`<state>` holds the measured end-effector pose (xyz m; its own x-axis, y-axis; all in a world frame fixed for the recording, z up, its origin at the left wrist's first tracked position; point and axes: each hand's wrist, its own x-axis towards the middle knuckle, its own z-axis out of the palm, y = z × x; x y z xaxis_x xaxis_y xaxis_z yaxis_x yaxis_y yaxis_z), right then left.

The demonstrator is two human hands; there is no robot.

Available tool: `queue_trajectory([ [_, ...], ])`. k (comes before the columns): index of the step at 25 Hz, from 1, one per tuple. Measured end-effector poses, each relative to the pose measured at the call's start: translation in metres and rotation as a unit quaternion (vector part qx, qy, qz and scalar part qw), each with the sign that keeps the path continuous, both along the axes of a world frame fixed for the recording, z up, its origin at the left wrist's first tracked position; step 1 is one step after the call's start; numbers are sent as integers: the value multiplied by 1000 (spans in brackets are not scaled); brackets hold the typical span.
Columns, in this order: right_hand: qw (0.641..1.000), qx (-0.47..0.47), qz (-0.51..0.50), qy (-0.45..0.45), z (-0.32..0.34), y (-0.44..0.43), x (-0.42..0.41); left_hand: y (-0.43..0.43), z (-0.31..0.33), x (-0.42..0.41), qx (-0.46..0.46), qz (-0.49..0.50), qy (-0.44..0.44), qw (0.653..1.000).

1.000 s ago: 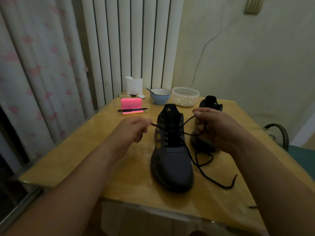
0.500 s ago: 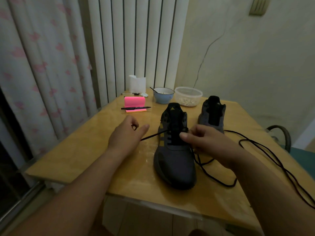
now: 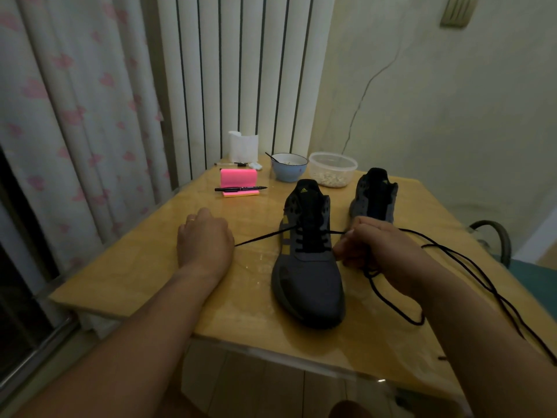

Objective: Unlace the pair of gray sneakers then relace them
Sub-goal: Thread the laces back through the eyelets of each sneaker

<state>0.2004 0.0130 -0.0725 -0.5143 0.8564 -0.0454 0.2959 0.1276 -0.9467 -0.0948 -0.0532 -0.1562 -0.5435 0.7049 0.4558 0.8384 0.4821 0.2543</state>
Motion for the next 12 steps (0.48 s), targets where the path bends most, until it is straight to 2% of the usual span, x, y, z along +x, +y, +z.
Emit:
queue_trajectory([
  [2, 1000, -9, -7, -1, 0, -1, -1, -2, 0, -5, 93, 25, -68, 993],
  [6, 999, -21, -17, 16, 0, -2, -1, -10, 8, -7, 238, 97, -181, 949],
  [8, 999, -33, -23, 37, -1, -3, -1, -10, 7, -9, 229, 92, -200, 948],
  [10, 998, -35, -28, 45, 0, -4, -1, -9, 4, -7, 173, 50, -201, 963],
  [12, 998, -21, -36, 41, 1, -4, 0, -10, 5, 0, 101, 27, -143, 984],
])
